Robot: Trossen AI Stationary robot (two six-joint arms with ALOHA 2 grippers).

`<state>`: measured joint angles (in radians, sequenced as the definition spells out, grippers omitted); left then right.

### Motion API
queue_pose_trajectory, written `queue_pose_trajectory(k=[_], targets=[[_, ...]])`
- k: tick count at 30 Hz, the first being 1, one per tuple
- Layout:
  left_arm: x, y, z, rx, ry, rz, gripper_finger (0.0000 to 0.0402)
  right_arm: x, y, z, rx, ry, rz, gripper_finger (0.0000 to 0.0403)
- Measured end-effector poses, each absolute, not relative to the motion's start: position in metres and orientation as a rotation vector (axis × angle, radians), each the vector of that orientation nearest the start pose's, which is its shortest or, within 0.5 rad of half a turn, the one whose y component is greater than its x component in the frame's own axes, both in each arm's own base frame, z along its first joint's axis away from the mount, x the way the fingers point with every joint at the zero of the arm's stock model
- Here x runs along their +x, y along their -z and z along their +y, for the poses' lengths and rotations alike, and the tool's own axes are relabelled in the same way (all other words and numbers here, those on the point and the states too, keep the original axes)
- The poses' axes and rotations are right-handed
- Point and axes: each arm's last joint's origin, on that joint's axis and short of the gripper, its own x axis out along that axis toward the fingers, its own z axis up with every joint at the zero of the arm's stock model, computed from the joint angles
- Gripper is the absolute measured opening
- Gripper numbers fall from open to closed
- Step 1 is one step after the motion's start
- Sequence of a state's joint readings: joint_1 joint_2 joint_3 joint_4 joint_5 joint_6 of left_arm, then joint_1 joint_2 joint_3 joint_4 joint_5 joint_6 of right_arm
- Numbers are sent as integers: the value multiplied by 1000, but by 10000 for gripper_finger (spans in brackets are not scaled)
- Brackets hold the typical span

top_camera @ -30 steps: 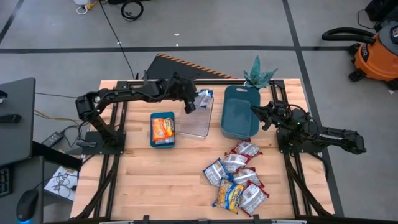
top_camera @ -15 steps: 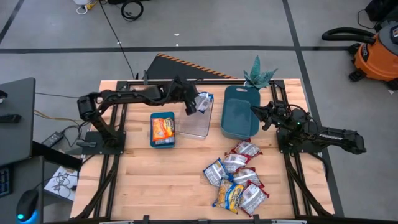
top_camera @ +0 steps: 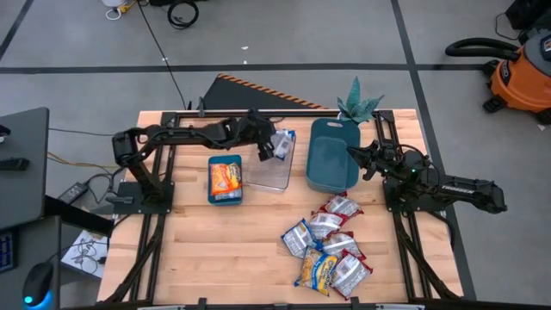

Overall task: Sort Maruchan noodles
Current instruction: Put the blue noodle pack into the transparent bin

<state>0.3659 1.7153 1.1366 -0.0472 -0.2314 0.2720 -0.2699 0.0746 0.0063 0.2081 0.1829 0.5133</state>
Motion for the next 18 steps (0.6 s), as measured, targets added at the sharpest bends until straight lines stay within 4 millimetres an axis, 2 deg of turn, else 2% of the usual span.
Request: queue_pose_trajectory(k=[2, 5, 9, 18], targets=[[345, -225, 145, 207, -501, 700, 5, 96, -180, -32, 497, 405, -253, 50], [340, -220, 147, 172, -429, 750, 5, 96, -180, -32, 497, 405, -253, 50], [337, -206, 142, 143, -336, 859, 5, 96, -180, -32, 497, 405, -253, 50], [342, -202, 126, 243, -250, 907, 6, 96, -180, -32, 497, 405, -253, 50]])
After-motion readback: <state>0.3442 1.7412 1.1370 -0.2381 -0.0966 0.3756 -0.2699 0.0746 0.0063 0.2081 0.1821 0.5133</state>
